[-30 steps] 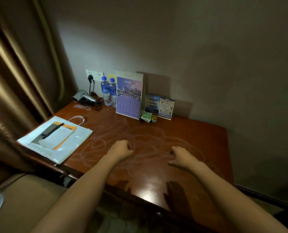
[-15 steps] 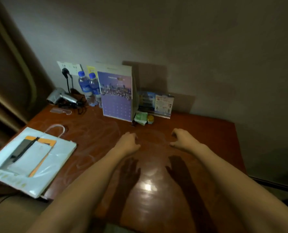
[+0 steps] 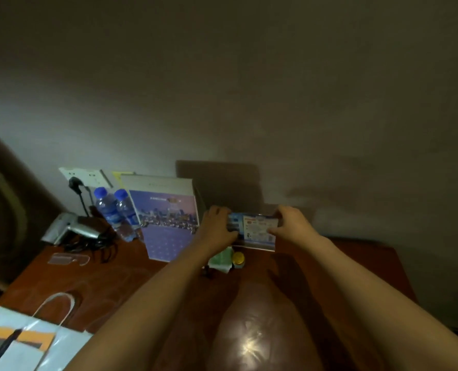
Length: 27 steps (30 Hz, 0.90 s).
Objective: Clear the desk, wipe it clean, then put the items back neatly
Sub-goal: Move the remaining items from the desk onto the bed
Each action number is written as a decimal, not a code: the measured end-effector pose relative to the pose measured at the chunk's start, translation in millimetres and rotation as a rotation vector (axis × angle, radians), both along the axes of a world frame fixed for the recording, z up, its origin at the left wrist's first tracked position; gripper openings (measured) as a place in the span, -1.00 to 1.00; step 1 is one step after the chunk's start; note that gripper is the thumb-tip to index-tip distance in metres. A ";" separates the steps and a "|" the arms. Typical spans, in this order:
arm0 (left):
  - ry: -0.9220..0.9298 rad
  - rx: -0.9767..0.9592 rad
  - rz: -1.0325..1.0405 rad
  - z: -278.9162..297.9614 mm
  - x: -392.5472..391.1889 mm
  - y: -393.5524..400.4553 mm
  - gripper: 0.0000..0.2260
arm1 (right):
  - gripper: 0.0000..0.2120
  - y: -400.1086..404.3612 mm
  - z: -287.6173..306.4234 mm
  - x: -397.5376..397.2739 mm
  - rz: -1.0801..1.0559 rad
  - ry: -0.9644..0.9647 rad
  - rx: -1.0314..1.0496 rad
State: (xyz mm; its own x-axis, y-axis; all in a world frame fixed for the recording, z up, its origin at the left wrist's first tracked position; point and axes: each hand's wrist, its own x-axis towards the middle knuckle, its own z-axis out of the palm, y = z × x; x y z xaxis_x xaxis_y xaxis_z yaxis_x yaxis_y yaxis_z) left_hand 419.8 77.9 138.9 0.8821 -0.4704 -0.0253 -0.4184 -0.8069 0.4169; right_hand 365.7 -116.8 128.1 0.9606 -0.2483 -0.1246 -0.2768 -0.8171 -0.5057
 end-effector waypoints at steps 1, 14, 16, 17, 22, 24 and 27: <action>0.002 0.003 -0.007 -1.3 10.7 -5.0 -0.47 | -0.60 -2.3 -3.4 5.7 -0.015 0.002 0.000; 0.196 -0.007 0.060 -59.7 76.0 -17.7 -0.45 | -0.79 -6.8 -52.5 56.3 -0.071 0.068 0.155; 0.212 0.000 0.060 -65.7 81.5 -17.5 -0.57 | -0.82 -4.6 -58.8 57.6 -0.072 0.086 0.186; 0.217 0.007 0.047 -68.4 82.5 -17.6 -0.65 | -0.78 -3.4 -62.3 58.1 -0.085 0.087 0.210; 0.241 -0.013 -0.007 -77.1 73.5 -18.6 -0.82 | -0.87 -0.4 -72.6 58.0 -0.174 0.061 0.233; 0.227 -0.051 0.000 -76.7 72.2 -19.3 -0.83 | -0.92 -1.2 -72.7 53.0 -0.175 0.039 0.255; 0.207 -0.078 0.002 -68.7 69.1 -21.6 -0.82 | -0.93 -4.2 -67.9 37.2 -0.221 0.013 0.315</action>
State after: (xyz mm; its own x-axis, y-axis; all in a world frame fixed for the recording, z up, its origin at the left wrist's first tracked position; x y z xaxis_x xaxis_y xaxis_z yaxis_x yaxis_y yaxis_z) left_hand 488.9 56.3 70.2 0.8627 -0.4765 -0.1694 -0.3161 -0.7696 0.5548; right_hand 402.8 -121.0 60.2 0.8859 -0.3972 -0.2394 -0.4370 -0.5420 -0.7178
